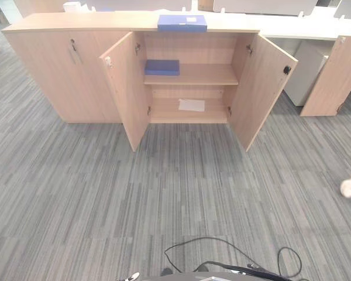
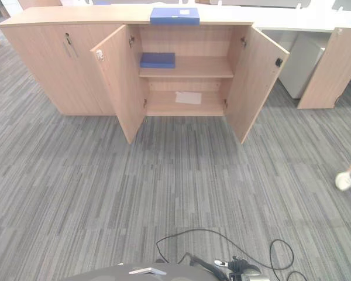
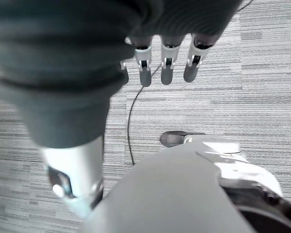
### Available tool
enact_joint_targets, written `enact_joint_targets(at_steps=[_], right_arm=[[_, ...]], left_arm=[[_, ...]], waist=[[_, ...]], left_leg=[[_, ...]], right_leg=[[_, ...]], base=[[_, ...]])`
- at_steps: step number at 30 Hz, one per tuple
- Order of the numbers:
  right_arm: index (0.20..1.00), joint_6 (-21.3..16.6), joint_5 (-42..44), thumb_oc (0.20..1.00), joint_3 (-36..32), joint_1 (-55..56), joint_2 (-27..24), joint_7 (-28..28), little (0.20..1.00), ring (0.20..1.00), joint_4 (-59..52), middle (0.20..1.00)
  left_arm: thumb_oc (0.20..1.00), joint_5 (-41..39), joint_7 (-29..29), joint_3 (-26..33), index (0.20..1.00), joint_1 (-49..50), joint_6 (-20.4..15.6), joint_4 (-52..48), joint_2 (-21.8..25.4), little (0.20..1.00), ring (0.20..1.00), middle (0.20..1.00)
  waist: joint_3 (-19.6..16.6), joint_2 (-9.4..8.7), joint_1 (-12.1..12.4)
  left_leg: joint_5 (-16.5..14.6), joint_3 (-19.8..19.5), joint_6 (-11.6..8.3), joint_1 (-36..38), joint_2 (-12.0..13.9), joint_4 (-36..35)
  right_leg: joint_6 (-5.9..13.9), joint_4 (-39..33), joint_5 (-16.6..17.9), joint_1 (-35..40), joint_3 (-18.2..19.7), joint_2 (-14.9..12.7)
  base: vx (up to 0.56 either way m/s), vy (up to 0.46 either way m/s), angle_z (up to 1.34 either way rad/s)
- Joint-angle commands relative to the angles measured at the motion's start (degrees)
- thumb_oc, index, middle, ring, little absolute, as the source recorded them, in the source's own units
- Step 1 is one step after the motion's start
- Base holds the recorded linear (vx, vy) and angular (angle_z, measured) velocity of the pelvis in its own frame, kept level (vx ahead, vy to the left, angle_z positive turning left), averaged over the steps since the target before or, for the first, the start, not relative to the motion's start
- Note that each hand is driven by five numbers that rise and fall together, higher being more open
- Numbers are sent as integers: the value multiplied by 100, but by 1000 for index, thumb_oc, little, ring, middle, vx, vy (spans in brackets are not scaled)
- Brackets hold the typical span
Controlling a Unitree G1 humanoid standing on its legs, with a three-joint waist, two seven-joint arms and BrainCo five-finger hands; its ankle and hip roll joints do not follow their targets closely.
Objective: Put the empty folder in the office cabinet
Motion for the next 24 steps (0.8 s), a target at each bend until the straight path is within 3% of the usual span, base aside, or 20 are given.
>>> enact_joint_targets(at_steps=[1,24], right_arm=[[1000,-5,143,1000,140,-186,-182,-9,1000,1000,-106,1000],[1000,-10,147,1000,132,-163,-189,-16,1000,1000,-150,1000]], left_arm=[[1000,-83,31,34,1000,-189,-111,211,-105,1000,1000,1000],[1000,-219,-56,112,1000,-164,68,219,-107,1000,1000,1000]], waist=[[65,23,8],[93,30,-12]], left_leg=[[-395,182,195,-123,-243,-21],[-387,199,195,-121,-241,-21]], right_leg=[[174,-21,39,-90,46,271],[169,-21,57,-97,58,268]], base=[[0,0,0],[0,0,0]])
